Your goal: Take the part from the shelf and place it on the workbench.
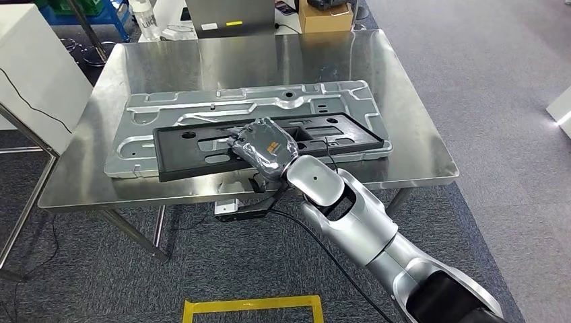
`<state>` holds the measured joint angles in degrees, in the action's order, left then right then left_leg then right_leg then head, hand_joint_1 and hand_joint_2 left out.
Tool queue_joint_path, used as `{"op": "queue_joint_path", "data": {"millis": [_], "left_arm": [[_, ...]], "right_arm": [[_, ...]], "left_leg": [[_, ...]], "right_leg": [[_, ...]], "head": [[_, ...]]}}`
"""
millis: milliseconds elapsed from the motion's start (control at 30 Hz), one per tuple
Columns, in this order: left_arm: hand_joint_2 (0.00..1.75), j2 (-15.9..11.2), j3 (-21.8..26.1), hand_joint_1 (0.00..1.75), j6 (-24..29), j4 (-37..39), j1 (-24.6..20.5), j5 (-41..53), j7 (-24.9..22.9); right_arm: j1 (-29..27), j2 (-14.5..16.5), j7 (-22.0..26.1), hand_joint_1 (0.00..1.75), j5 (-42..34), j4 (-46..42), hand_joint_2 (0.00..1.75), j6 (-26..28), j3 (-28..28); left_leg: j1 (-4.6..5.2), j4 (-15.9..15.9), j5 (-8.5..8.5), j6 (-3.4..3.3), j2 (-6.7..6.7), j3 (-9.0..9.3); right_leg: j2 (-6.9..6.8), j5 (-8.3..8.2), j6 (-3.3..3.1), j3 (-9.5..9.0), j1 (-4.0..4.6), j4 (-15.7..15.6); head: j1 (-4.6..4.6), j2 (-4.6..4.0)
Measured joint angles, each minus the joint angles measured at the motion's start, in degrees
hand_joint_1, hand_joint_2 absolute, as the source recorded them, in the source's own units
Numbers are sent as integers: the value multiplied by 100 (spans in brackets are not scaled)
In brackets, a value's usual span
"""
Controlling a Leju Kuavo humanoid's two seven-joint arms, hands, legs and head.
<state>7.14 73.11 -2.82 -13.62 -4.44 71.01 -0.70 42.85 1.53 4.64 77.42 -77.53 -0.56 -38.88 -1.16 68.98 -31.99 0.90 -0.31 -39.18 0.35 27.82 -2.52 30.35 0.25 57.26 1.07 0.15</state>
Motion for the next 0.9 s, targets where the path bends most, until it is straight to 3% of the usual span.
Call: {"op": "queue_joint_path", "data": {"millis": [67, 100, 133, 200, 267, 333, 400, 433, 467, 500, 600, 633, 733, 767, 833, 900], "left_arm": [[175, -8, 1, 0, 0, 0, 12, 0, 0], [175, -10, 2, 0, -1, 0, 14, 1, 0], [175, -10, 3, 0, -1, 0, 14, 1, -1], [175, -9, 3, 0, -1, 0, 11, 6, -1], [175, -5, 3, 0, -2, 0, 8, 25, 2], [175, -4, 3, 0, -1, 0, -2, 44, 9], [175, -5, 3, 0, 9, 0, -4, 52, 16], [175, -5, 3, 0, 15, 0, 1, 55, 17], [175, -5, 3, 0, 20, 0, 5, 56, 17], [175, -4, 3, 0, 22, 0, 9, 57, 17], [175, -1, 2, 0, 33, 0, 1, 57, 17], [175, 0, 2, 0, 38, 0, -7, 57, 16], [175, -2, 2, 0, 46, 0, -23, 55, 7], [175, -2, 2, 0, 48, 0, -29, 51, 5], [175, -1, 3, 0, 48, 0, -48, 24, 6], [175, 2, 6, 0, 43, 0, -52, -20, 15]], "right_arm": [[1, -1, -1, 175, 0, 9, 175, -1, -2], [4, -1, -1, 175, 0, 16, 175, -1, -3], [5, -1, -1, 175, 2, 22, 175, -2, -4], [13, 0, -1, 175, 4, 21, 175, 2, -1], [21, 1, 1, 175, 5, 16, 175, 9, 6], [22, 1, 4, 175, 4, 21, 175, 17, 11], [7, 0, 4, 175, 4, 38, 175, 21, 13], [-3, 0, 5, 175, 4, 47, 175, 23, 13], [-11, 0, 7, 175, 4, 52, 175, 25, 14], [-14, 0, 8, 175, 4, 54, 175, 27, 18], [-31, -10, 10, 175, -1, 67, 175, 57, 40], [-44, -15, 14, 175, -4, 74, 175, 70, 46], [-71, -15, 16, 175, -11, 81, 175, 88, 74], [-71, -12, 15, 175, -12, 82, 175, 92, 87], [-72, -8, 19, 175, -13, 85, 175, 102, 104], [-100, -8, 28, 175, -13, 94, 175, 107, 111]], "left_leg": [[14, -728, 634, -48, 13, 113], [30, -952, 854, -80, 16, 151], [43, -1058, 953, -116, 16, 162], [49, -1084, 912, -184, 3, 227], [30, -1127, 859, -252, -3, 341], [18, -1150, 775, -294, -7, 459], [16, -1151, 661, -301, -14, 581], [15, -1151, 595, -297, -18, 662], [14, -1151, 524, -289, -23, 754], [13, -1151, 450, -275, -25, 856], [17, -1152, 221, -189, -40, 1083], [22, -1159, 170, -148, -46, 1140], [21, -1069, 176, -40, -41, 1236], [14, -896, 193, -20, -31, 1170], [-2, -283, 71, 10, -11, 822], [-6, 331, -276, 38, -7, 341]], "right_leg": [[4, 137, 45, -131, 5, 10], [7, 194, 80, -164, 10, 16], [11, 230, 120, -180, 12, 30], [16, 241, 193, -185, 13, 95], [8, 207, 249, -24, 1, 444], [-2, 334, 309, 408, -29, 1122], [-4, 649, 366, 894, -65, 1675], [-6, 743, 384, 1046, -82, 1734], [-9, 717, 388, 1112, -94, 1623], [-13, 545, 383, 1098, -103, 1352], [-31, -367, 298, 925, -73, 390], [-30, -528, 257, 893, -55, 247], [-11, -520, 123, 751, -46, 162], [-10, -501, 75, 679, -54, 136], [-12, -442, 1, 555, -54, 100], [-5, -355, -35, 473, -34, 93]], "head": [[1, 0], [2, 0], [2, 0], [4, 0], [4, 0], [5, 0], [5, 0], [5, 0], [5, 0], [5, 0], [3, 0], [4, 0], [2, 0], [0, 0], [-1, 0], [-1, 0]]}}
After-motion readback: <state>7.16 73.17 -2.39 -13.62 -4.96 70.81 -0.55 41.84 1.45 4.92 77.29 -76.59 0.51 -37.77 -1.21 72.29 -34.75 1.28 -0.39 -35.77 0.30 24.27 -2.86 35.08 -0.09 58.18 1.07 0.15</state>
